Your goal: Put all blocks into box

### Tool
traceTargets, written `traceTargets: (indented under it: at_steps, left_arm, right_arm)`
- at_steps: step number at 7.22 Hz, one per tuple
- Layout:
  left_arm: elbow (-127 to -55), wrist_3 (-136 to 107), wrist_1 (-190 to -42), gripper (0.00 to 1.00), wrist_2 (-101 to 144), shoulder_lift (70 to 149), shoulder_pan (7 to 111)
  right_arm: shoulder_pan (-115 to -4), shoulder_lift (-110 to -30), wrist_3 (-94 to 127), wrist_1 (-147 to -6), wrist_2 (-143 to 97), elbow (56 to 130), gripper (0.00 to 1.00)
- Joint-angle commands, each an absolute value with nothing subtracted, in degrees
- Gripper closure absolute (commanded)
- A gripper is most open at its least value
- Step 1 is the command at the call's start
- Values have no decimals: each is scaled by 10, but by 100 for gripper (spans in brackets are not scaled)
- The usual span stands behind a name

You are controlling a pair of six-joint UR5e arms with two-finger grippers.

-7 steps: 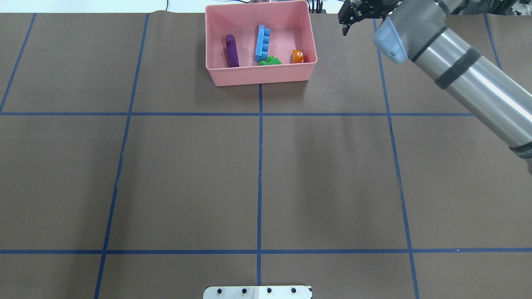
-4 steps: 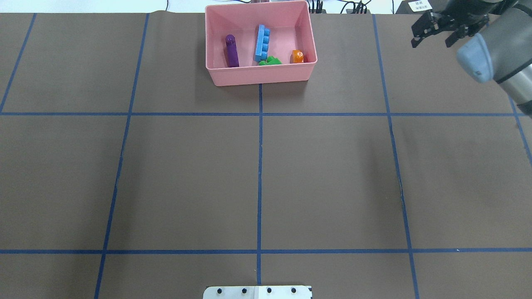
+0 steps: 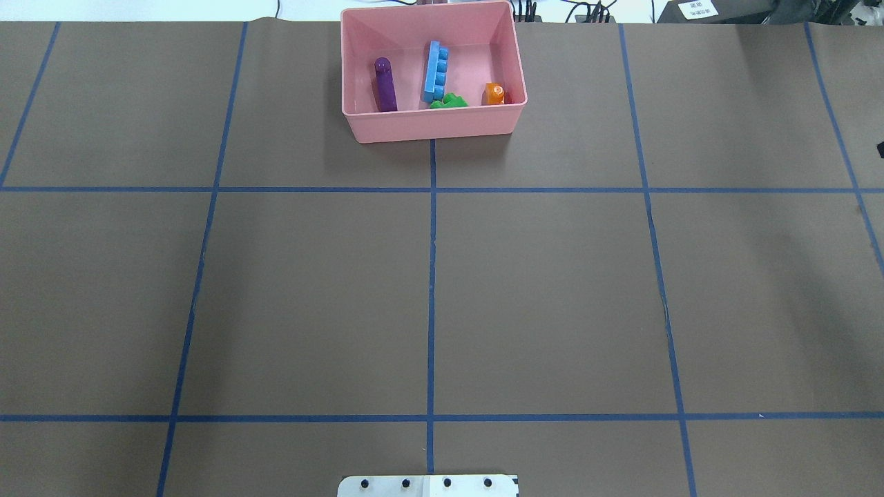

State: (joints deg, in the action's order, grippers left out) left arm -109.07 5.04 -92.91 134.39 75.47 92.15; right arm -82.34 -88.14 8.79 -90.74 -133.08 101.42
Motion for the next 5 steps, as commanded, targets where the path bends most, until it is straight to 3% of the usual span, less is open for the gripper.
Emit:
traceTargets:
  at_steps: [1, 3, 5]
  left_arm:
    - [-1095, 47, -927, 0, 1350, 753, 922]
    - [-1097, 52, -923, 0, 1350, 751, 923]
    - [-1099, 52, -922, 0, 1360, 751, 923]
  right_arm:
    - [-880, -966, 25, -904, -1332, 1028, 0]
    - [-917, -1046, 15, -903, -1331, 1093, 0]
    - [-916, -1051, 28, -905, -1332, 1115, 0]
